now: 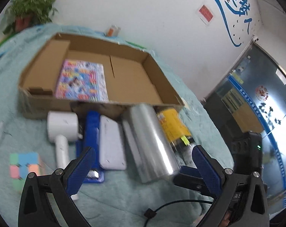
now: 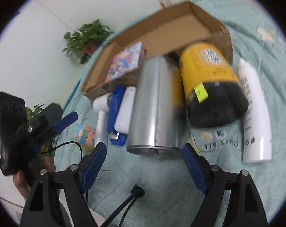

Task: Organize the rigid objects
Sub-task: 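Grasp the silver metal canister with the left gripper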

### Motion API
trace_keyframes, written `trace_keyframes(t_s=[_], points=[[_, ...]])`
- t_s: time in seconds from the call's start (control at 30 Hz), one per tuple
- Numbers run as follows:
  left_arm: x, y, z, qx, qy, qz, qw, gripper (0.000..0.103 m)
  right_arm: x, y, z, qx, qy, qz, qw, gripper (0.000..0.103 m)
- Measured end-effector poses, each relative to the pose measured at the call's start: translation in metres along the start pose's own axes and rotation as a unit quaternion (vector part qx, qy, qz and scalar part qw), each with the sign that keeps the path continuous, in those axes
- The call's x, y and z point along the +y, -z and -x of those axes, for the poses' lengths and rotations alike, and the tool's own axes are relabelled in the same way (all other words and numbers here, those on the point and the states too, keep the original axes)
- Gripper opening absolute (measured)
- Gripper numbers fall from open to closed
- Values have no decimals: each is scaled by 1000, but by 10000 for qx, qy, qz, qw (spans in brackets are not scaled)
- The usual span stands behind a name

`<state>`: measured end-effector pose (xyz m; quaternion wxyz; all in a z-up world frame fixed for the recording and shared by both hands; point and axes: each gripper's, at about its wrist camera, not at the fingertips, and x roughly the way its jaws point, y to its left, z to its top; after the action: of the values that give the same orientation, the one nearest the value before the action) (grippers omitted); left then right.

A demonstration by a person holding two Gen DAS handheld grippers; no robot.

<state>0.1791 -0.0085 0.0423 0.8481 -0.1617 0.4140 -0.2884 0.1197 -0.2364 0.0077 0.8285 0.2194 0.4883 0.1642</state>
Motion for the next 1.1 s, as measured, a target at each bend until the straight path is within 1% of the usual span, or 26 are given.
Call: trace_keyframes(t_s=[0.07, 0.1, 0.2, 0.27, 0.37, 0.4, 0.5, 0.57, 0.6, 0.67, 0.73, 0.77, 0.8, 0.83, 0.93, 1.0, 1.1], points=[[3, 8, -8, 101, 149, 94, 9998, 103, -5, -2, -12, 159, 41, -121, 9998, 82], [3, 12, -10, 124, 142, 140, 9997, 103, -9, -4, -17, 205, 57, -226, 9995, 82], [6, 23, -10, 51, -96, 217, 9997, 103, -15, -9, -31, 325, -4, -501, 9982, 84], [10, 25, -8, 79, -132, 292, 9995, 102, -13, -11, -38, 319, -42, -448, 9985, 84], [16, 28, -2, 53, -66, 423, 9991, 102, -8, -6, -36, 196, 49, -195, 9996, 83], [17, 28, 0, 44, -47, 442, 9990, 102, -5, -1, -32, 199, 139, -29, 9997, 83], [17, 28, 5, 118, 217, 520, 9983, 102, 1, 14, -16, 290, 257, 350, 9986, 83], [13, 31, -1, 305, 392, 532, 9973, 103, 3, 26, -4, 267, 425, 574, 9971, 83], [12, 36, -8, 476, 452, 571, 9962, 103, 3, 36, 4, 267, 548, 690, 9958, 83], [10, 43, -22, 756, 575, 709, 9930, 102, 2, 47, 9, 371, 598, 741, 9948, 83], [10, 54, -41, 1096, 787, 914, 9866, 102, 3, 57, 10, 640, 419, 772, 9941, 85], [9, 57, -48, 1205, 875, 945, 9843, 102, 3, 58, 11, 714, 280, 779, 9940, 85], [8, 60, -55, 1302, 899, 990, 9824, 102, 2, 58, 13, 781, 53, 757, 9941, 85], [8, 62, -58, 1341, 873, 1008, 9820, 102, 1, 57, 15, 806, -152, 708, 9941, 85], [7, 61, -62, 1373, 763, 1032, 9822, 102, -9, 51, 22, 828, -326, 548, 9945, 85], [6, 59, -63, 1362, 702, 974, 9834, 101, -21, 43, 22, 882, -520, 268, 9944, 85], [6, 57, -67, 1394, 534, 970, 9840, 100, -39, 38, 11, 1081, -707, -83, 9916, 85]])
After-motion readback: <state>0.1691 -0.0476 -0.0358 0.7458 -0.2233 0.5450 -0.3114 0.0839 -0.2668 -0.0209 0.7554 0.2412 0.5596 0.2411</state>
